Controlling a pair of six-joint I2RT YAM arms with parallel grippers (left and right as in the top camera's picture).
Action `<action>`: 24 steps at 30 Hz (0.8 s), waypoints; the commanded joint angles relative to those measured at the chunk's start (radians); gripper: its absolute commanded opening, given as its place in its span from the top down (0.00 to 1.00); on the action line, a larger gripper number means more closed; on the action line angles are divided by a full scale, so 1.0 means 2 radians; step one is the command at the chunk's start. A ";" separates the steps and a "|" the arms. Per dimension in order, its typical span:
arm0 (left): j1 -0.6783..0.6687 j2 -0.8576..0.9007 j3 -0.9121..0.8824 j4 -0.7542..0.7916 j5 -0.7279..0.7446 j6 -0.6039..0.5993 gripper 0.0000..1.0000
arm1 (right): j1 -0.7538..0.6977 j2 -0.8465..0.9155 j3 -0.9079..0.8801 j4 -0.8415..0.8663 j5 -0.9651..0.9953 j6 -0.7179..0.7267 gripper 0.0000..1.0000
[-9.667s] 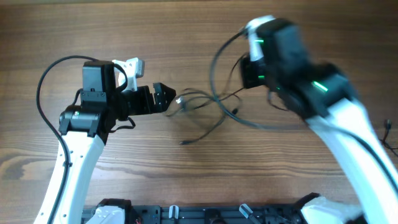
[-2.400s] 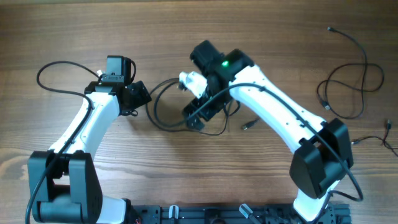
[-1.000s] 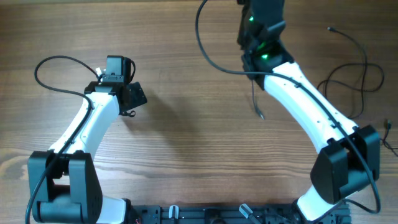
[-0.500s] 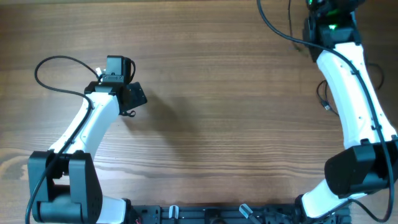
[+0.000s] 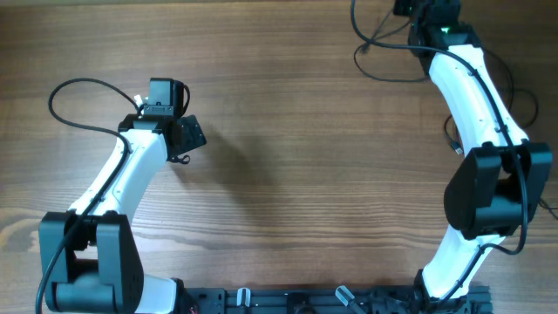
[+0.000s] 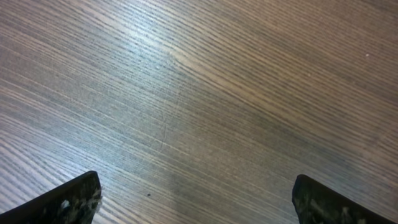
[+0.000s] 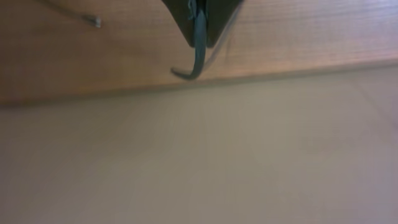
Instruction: Untangle cables
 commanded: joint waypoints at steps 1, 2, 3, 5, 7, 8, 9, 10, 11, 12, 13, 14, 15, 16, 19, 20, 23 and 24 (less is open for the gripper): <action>0.003 0.000 -0.002 0.000 -0.010 0.006 0.00 | 0.000 0.001 0.001 -0.059 -0.006 0.004 0.96; 0.003 0.000 -0.002 0.000 -0.010 0.006 0.00 | 0.000 0.001 0.001 -0.088 -0.006 0.004 0.96; 0.003 0.000 -0.002 0.000 -0.010 0.006 0.00 | 0.000 0.001 0.001 -0.115 -0.006 0.004 0.95; 0.003 0.000 -0.002 0.000 -0.010 0.006 0.00 | 0.000 0.001 0.001 -0.161 -0.006 0.003 0.95; 0.003 0.000 -0.002 0.000 -0.010 0.006 0.00 | 0.000 0.001 0.001 -0.196 -0.006 0.004 0.89; 0.003 0.000 -0.002 0.000 -0.010 0.006 0.00 | 0.000 0.001 0.001 -0.232 -0.015 0.003 0.74; 0.003 0.000 -0.002 0.000 -0.010 0.006 0.00 | 0.000 0.001 0.001 -0.253 -0.023 0.003 0.48; 0.003 0.000 -0.002 0.000 -0.010 0.006 0.00 | 0.000 0.001 0.001 -0.274 -0.029 0.003 0.33; 0.003 0.000 -0.002 0.000 -0.010 0.006 0.00 | 0.000 0.001 0.001 -0.289 -0.031 0.003 0.19; 0.003 0.000 -0.002 0.000 -0.010 0.006 0.00 | 0.000 0.001 0.001 -0.303 -0.031 0.003 0.01; 0.003 0.000 -0.002 0.000 -0.010 0.006 0.00 | 0.000 0.001 0.001 -0.315 -0.030 0.003 0.00; 0.003 0.000 -0.002 0.000 -0.010 0.006 0.00 | 0.000 0.001 0.001 -0.326 -0.031 0.003 0.00; 0.003 0.000 -0.002 0.000 -0.010 0.006 0.00 | 0.000 0.001 0.001 -0.334 -0.031 0.003 0.00; 0.003 0.000 -0.002 0.000 -0.010 0.006 0.00 | 0.000 0.001 0.001 -0.342 -0.031 0.003 0.00; 0.003 0.000 -0.002 0.000 -0.010 0.006 0.00 | 0.000 -0.008 0.002 -0.379 -0.031 0.003 0.00; 0.003 0.000 -0.002 0.000 -0.010 0.006 0.00 | 0.000 -0.016 0.002 -0.394 -0.031 0.001 0.00; 0.003 0.000 -0.002 0.000 -0.010 0.006 0.00 | 0.001 -0.056 0.002 -0.443 -0.031 -0.014 0.00; 0.003 0.000 -0.002 0.000 -0.010 0.006 0.00 | 0.001 -0.071 0.002 -0.461 -0.031 -0.014 0.00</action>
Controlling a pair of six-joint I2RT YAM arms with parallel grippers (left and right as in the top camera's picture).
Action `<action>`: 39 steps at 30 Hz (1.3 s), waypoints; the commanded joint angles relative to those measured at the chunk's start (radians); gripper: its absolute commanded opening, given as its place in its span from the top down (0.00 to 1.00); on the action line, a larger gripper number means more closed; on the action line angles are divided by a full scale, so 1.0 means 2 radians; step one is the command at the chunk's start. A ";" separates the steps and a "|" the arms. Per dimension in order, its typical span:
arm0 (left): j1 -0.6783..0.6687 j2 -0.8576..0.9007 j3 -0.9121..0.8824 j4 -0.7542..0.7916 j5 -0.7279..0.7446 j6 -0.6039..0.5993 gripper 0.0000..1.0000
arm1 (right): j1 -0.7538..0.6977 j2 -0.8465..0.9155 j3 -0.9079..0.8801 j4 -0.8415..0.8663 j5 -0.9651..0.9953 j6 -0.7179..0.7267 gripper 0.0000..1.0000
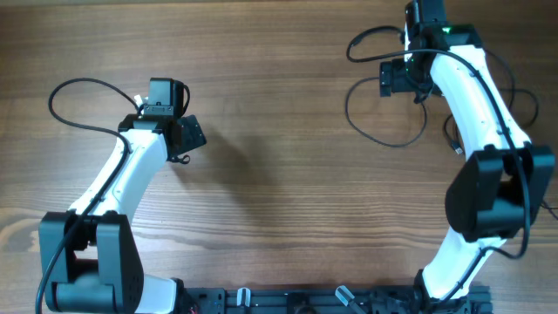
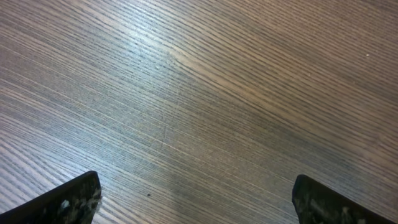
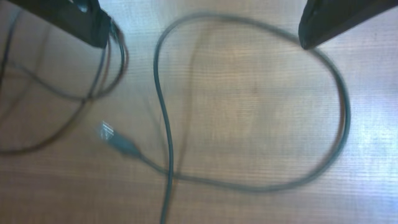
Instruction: Untangle cables
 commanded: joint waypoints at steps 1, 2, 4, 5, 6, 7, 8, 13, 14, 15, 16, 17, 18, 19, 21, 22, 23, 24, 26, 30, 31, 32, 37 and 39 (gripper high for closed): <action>0.003 0.000 -0.002 0.000 -0.010 0.006 0.00 | 0.001 -0.074 0.002 -0.043 -0.005 -0.009 0.00; 0.003 0.000 -0.002 0.000 -0.010 0.006 0.00 | 0.001 -0.093 0.002 -0.064 -0.012 -0.009 0.00; 0.003 0.000 -0.002 0.000 -0.010 0.006 0.00 | 0.001 -0.121 0.002 -0.096 -0.043 -0.003 0.00; 0.003 0.000 -0.002 0.000 -0.010 0.006 0.00 | 0.001 -0.142 0.002 -0.117 -0.073 -0.003 0.00; 0.003 0.000 -0.002 0.000 -0.010 0.006 0.00 | 0.001 -0.158 0.002 -0.132 -0.097 -0.003 0.00; 0.003 0.000 -0.002 0.000 -0.010 0.006 0.00 | 0.001 -0.171 0.002 -0.142 -0.116 -0.003 0.00; 0.003 0.000 -0.002 0.000 -0.010 0.006 0.00 | 0.001 -0.190 0.002 -0.159 -0.146 -0.003 0.00; 0.003 0.000 -0.002 0.000 -0.010 0.006 0.00 | 0.001 -0.247 0.002 -0.194 -0.200 0.027 0.00; 0.003 0.000 -0.002 0.000 -0.010 0.006 0.00 | 0.001 -0.255 0.002 -0.194 -0.200 0.044 0.00; 0.003 0.000 -0.002 0.000 -0.010 0.006 0.00 | 0.001 -0.258 0.002 -0.194 -0.200 0.051 0.00; 0.003 0.000 -0.002 0.000 -0.010 0.006 0.00 | 0.001 -0.259 0.002 -0.194 -0.200 0.051 0.00; 0.003 0.000 -0.002 0.000 -0.010 0.006 0.00 | 0.001 -0.259 0.002 -0.194 -0.200 0.051 0.00; 0.003 0.000 -0.002 0.000 -0.010 0.006 0.00 | 0.001 -0.257 0.002 -0.194 -0.200 0.051 0.00; 0.003 0.000 -0.002 0.000 -0.010 0.006 0.00 | 0.001 -0.256 0.002 -0.193 -0.200 0.051 0.00; 0.003 0.000 -0.002 0.000 -0.010 0.006 0.00 | 0.001 -0.253 0.002 -0.188 -0.200 0.051 0.00; 0.003 0.000 -0.002 0.000 -0.010 0.006 0.00 | 0.001 -0.253 0.002 -0.184 -0.200 0.051 0.00; 0.003 0.000 -0.002 0.000 -0.010 0.006 0.00 | 0.001 -0.253 0.002 -0.169 -0.200 0.051 0.00; 0.003 0.000 -0.002 0.000 -0.010 0.006 0.00 | 0.001 -0.252 0.002 -0.161 -0.200 0.051 0.00; 0.003 0.000 -0.002 0.000 -0.010 0.006 0.00 | 0.001 -0.252 0.002 -0.147 -0.200 0.050 0.00; 0.003 0.000 -0.002 0.000 -0.010 0.006 0.00 | 0.001 -0.250 0.002 -0.145 -0.200 0.051 0.00; 0.003 0.000 -0.002 0.000 -0.010 0.006 0.00 | 0.001 -0.250 0.002 -0.145 -0.200 0.051 0.00; 0.003 0.000 -0.002 0.000 -0.010 0.006 0.00 | 0.001 -0.250 0.002 -0.145 -0.200 0.051 0.00; 0.003 0.000 -0.002 0.000 -0.010 0.006 0.00 | 0.001 -0.248 0.002 -0.145 -0.200 0.051 0.00; 0.003 0.000 -0.002 0.000 -0.010 0.006 0.00 | 0.001 -0.248 0.002 -0.145 -0.200 0.051 0.00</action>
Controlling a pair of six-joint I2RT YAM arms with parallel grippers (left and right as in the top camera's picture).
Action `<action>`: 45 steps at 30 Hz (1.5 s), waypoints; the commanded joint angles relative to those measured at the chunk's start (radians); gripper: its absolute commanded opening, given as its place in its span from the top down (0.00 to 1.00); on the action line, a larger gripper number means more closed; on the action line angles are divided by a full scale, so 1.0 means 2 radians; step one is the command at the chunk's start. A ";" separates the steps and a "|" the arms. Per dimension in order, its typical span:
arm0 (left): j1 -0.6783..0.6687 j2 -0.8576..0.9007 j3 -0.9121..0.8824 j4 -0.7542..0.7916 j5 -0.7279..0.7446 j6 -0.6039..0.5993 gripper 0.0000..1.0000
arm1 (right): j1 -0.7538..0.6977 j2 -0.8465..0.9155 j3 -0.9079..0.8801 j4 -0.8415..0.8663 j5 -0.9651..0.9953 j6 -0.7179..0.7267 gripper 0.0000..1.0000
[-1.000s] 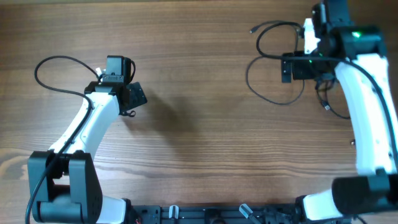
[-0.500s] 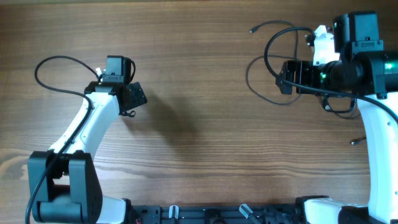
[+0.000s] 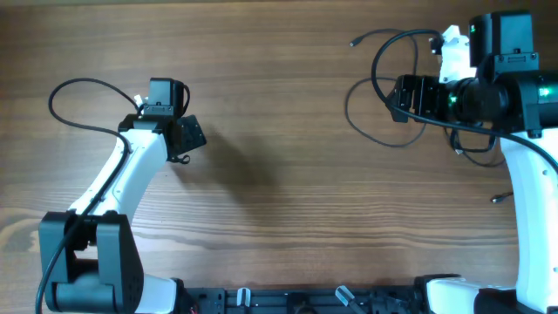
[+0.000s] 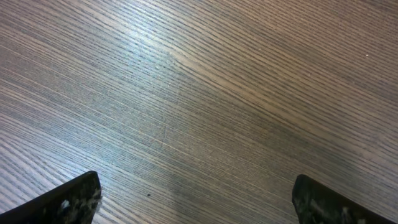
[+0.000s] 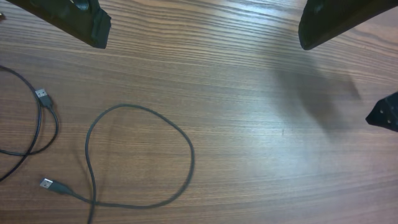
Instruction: Untangle cables
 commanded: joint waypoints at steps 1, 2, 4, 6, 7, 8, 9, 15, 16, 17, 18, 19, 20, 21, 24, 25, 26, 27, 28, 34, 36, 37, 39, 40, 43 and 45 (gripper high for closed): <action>0.003 0.000 -0.002 0.000 -0.010 0.006 0.01 | 0.001 0.005 0.002 0.001 -0.008 0.005 0.00; 0.003 0.000 -0.002 0.000 -0.010 0.006 0.00 | 0.001 0.005 0.002 0.001 -0.008 0.005 0.00; 0.003 0.001 -0.002 0.000 -0.010 0.006 0.00 | 0.001 0.005 0.002 0.001 -0.008 0.005 0.00; 0.003 0.001 -0.002 0.000 -0.010 0.006 0.00 | 0.001 0.005 0.002 0.001 -0.008 0.005 0.00; 0.003 0.001 -0.002 0.000 -0.010 0.006 0.00 | 0.001 0.005 0.002 0.001 -0.008 0.005 0.00; 0.003 0.000 -0.002 0.000 -0.010 0.006 0.00 | 0.001 0.005 0.002 0.001 -0.008 0.005 0.00; 0.003 0.000 -0.002 0.000 -0.010 0.006 0.00 | 0.001 0.005 0.002 0.001 -0.008 0.005 0.00; 0.001 -0.045 -0.002 0.000 -0.010 0.006 0.00 | 0.001 0.005 0.002 0.001 -0.008 0.005 0.00; 0.001 -0.061 -0.002 0.000 -0.010 0.006 0.00 | 0.001 0.005 0.002 0.001 -0.008 0.005 0.00; 0.001 -0.075 -0.002 0.000 -0.010 0.006 0.00 | 0.001 0.005 0.002 0.001 -0.008 0.005 0.00; 0.001 -0.087 -0.002 0.000 -0.010 0.006 0.00 | 0.001 0.005 0.002 0.001 -0.008 0.005 0.00; 0.000 -0.100 -0.002 -0.003 -0.008 0.006 0.00 | 0.001 0.005 0.002 0.001 -0.008 0.005 0.00; -0.001 -0.111 -0.002 -0.005 0.002 0.004 0.00 | 0.001 0.005 0.002 0.001 -0.008 0.005 0.00; -0.003 -0.127 -0.002 -0.002 0.013 0.000 0.00 | 0.001 0.005 0.002 0.001 -0.008 0.005 0.00; -0.006 -0.159 -0.002 0.003 0.062 0.000 0.00 | 0.001 0.005 0.002 0.001 -0.008 0.005 0.00; -0.006 -0.170 -0.002 0.011 0.083 0.000 0.00 | 0.001 0.005 0.002 0.001 -0.008 0.005 0.00; -0.006 -0.180 -0.002 0.026 0.103 0.000 0.00 | 0.001 0.005 0.002 0.001 -0.008 0.005 0.00; -0.006 -0.189 -0.002 0.042 0.117 0.000 0.00 | 0.001 0.005 0.002 0.001 -0.008 0.005 0.00; -0.006 -0.198 -0.002 0.057 0.128 0.000 0.00 | 0.001 0.005 0.002 0.001 -0.008 0.005 0.00; -0.006 -0.263 -0.023 0.117 0.162 0.001 0.00 | 0.001 0.005 0.002 0.001 -0.008 0.005 0.00; -0.006 -0.297 -0.064 0.173 0.178 0.001 0.00 | 0.001 0.005 0.002 0.001 -0.008 0.005 0.00; -0.006 -0.310 -0.081 0.194 0.183 0.001 0.00 | 0.001 0.005 0.002 0.001 -0.008 0.005 0.00; -0.006 -0.345 -0.132 0.259 0.192 0.001 0.00 | 0.001 0.005 0.002 0.001 -0.008 0.005 0.00; -0.006 -0.378 -0.176 0.316 0.192 0.001 0.00 | 0.001 0.005 0.002 0.001 -0.008 0.005 0.00; -0.006 -0.437 -0.250 0.409 0.192 0.001 0.00 | 0.001 0.005 0.002 0.001 -0.008 0.005 0.00; -0.006 -0.479 -0.308 0.474 0.192 0.001 0.00 | 0.001 0.005 0.002 0.001 -0.008 0.005 0.00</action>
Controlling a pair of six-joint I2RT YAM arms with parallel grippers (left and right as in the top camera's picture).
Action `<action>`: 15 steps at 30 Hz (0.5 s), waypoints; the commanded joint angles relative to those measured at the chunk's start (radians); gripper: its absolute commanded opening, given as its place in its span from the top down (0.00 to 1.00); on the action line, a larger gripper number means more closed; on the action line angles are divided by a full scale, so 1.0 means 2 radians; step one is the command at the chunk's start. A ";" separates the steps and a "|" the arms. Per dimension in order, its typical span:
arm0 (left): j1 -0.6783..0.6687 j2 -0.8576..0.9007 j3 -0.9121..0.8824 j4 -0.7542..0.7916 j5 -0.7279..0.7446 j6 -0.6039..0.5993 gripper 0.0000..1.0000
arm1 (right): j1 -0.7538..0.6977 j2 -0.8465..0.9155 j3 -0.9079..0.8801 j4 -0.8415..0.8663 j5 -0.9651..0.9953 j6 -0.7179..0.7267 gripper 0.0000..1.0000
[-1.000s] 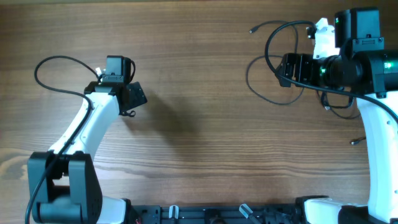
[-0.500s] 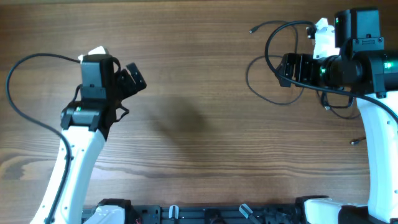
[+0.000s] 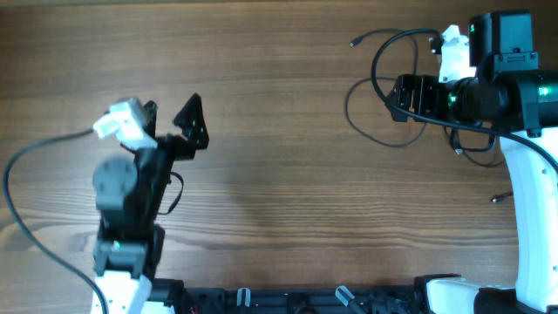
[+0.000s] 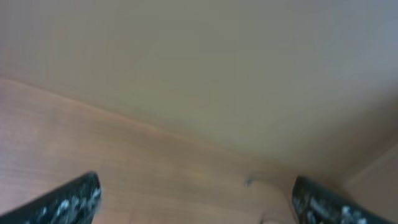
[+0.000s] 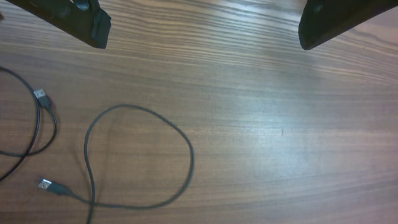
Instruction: Untangle cables
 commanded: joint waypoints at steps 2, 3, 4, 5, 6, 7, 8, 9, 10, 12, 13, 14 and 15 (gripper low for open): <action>-0.002 -0.083 -0.114 0.109 0.007 0.001 0.00 | 0.001 0.004 0.002 0.002 -0.007 0.003 0.00; -0.002 -0.095 -0.132 0.125 0.007 0.001 0.00 | 0.001 0.004 0.002 0.002 -0.007 0.003 0.00; -0.002 -0.111 -0.151 0.133 0.007 0.001 0.00 | 0.001 0.004 0.002 0.002 -0.007 0.003 0.00; -0.002 -0.122 -0.160 0.133 0.006 0.001 0.00 | 0.001 0.004 0.002 0.002 -0.007 0.003 0.00; -0.002 -0.132 -0.167 0.132 0.005 0.001 0.00 | 0.001 0.004 0.002 0.002 -0.007 0.003 0.00; -0.002 -0.147 -0.176 0.131 0.000 0.001 0.00 | 0.001 0.004 0.002 0.002 -0.007 0.003 0.00; 0.003 -0.165 -0.190 0.131 -0.003 0.001 0.00 | 0.001 0.004 0.002 0.002 -0.007 0.003 0.00; 0.008 -0.175 -0.199 0.131 -0.002 0.001 0.00 | 0.001 0.004 0.002 0.002 -0.007 0.003 0.00; 0.010 -0.182 -0.205 0.131 -0.002 0.001 0.00 | 0.001 0.004 0.002 0.002 -0.007 0.003 0.00; 0.015 -0.202 -0.224 0.133 -0.002 0.001 0.00 | 0.001 0.004 0.002 0.002 -0.007 0.003 0.00; 0.015 -0.211 -0.234 0.136 -0.002 0.001 0.00 | 0.001 0.004 0.002 0.002 -0.007 0.003 0.00; 0.015 -0.221 -0.244 0.138 -0.002 0.001 0.00 | 0.001 0.004 0.002 0.002 -0.007 0.003 0.00; 0.015 -0.229 -0.253 0.142 -0.002 0.001 0.00 | 0.001 0.004 0.002 0.002 -0.007 0.003 0.00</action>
